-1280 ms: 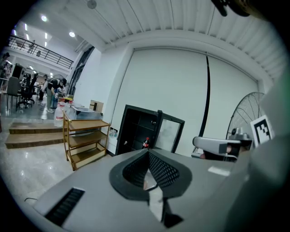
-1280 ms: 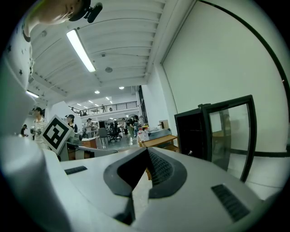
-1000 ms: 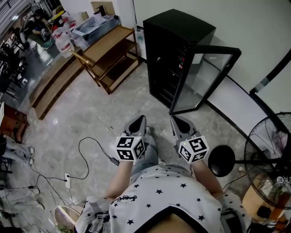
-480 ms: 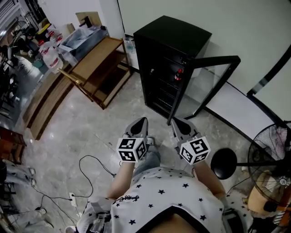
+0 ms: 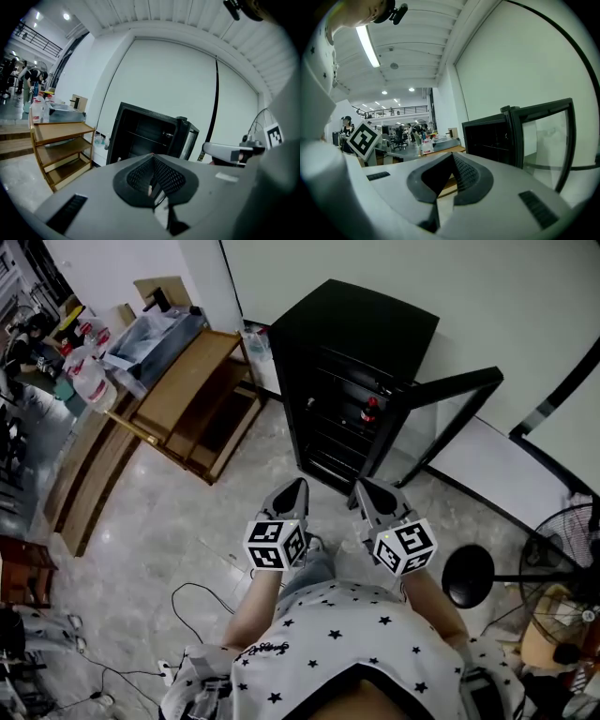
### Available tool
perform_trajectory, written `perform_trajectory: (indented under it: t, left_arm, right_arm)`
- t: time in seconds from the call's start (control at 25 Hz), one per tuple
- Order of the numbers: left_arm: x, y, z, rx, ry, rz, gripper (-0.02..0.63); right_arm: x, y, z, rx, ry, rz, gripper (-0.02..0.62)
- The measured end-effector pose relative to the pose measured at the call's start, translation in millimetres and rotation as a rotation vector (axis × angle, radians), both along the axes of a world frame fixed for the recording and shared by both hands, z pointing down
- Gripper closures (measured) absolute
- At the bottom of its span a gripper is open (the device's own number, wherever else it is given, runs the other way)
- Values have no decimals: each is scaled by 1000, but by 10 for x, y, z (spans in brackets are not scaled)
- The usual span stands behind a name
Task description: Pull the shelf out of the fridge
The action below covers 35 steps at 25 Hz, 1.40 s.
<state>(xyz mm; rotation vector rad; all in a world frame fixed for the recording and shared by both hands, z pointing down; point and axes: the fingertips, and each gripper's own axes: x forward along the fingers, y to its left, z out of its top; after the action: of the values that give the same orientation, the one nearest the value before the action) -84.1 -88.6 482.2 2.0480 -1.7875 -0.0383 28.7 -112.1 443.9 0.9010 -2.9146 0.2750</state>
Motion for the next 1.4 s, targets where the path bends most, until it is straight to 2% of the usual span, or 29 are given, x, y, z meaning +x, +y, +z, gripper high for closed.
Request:
perform_trajectory:
  t: [0.72,0.96,1.24,1.4]
  left_arm:
    - [-392,-1063,91,-20,41,141,594]
    - [-453,-1434,149,-23,88,177,594]
    - [-483,-1808,241,-32,106,219,594]
    - [-490,-1993,302,-41,157,229,594]
  right_arm:
    - [-397,-766,-25,-6,22,148,603]
    - [-500,-993,2,-1,35,184,603]
    - [-534,-1219,80,-9,44,236,603]
    - [-536,-1304,109,-11,46,265,603]
